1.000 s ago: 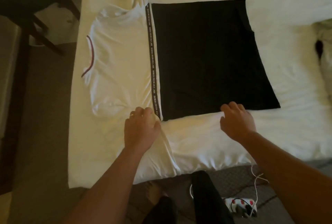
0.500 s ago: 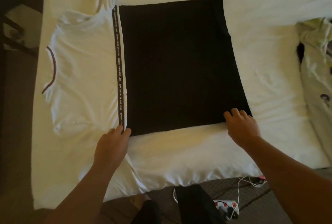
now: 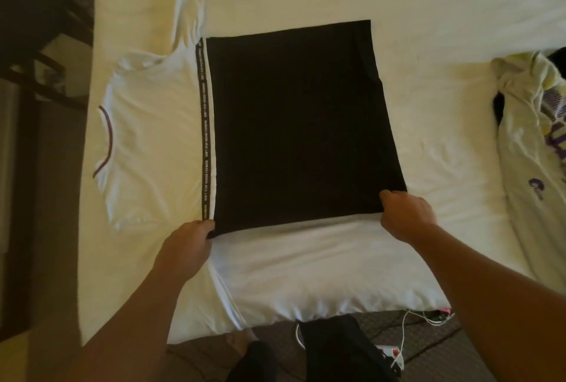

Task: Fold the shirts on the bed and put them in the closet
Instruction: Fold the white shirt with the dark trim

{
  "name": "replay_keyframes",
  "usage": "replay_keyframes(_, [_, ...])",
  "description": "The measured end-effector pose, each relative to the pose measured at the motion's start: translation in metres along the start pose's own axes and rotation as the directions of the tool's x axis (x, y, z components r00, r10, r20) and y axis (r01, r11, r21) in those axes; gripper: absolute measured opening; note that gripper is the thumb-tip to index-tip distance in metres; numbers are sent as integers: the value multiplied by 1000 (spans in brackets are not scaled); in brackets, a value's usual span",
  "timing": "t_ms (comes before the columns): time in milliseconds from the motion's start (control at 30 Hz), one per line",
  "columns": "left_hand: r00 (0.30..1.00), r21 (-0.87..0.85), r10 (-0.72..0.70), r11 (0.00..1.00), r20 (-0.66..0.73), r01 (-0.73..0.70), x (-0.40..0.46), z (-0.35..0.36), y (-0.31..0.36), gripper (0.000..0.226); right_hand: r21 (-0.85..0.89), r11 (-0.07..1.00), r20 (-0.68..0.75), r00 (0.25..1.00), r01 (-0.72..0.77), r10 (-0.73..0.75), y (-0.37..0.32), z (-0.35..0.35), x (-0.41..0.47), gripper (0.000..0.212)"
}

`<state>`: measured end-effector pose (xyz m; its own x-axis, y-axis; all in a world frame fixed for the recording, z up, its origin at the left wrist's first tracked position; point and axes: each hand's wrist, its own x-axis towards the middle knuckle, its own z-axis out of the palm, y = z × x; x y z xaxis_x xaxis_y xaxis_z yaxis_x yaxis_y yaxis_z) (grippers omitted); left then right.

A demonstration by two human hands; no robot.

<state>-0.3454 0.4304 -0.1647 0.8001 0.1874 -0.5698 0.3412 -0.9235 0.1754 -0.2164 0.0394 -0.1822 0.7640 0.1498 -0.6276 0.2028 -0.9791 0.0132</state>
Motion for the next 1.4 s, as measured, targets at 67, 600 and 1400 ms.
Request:
replay_keyframes(67, [999, -162, -29, 986, 29, 33, 5, -11, 4, 23, 38, 999, 12, 1000, -5, 4, 2, -15, 9, 16])
replay_keyframes(600, [980, -2, -125, 992, -157, 127, 134, -87, 29, 18, 155, 986, -142, 989, 64, -41, 3, -88, 153, 6])
replay_keyframes(1400, [902, 219, -79, 958, -424, 186, 248, -67, 28, 26, 159, 985, -498, 867, 63, 25, -3, -79, 248, 21])
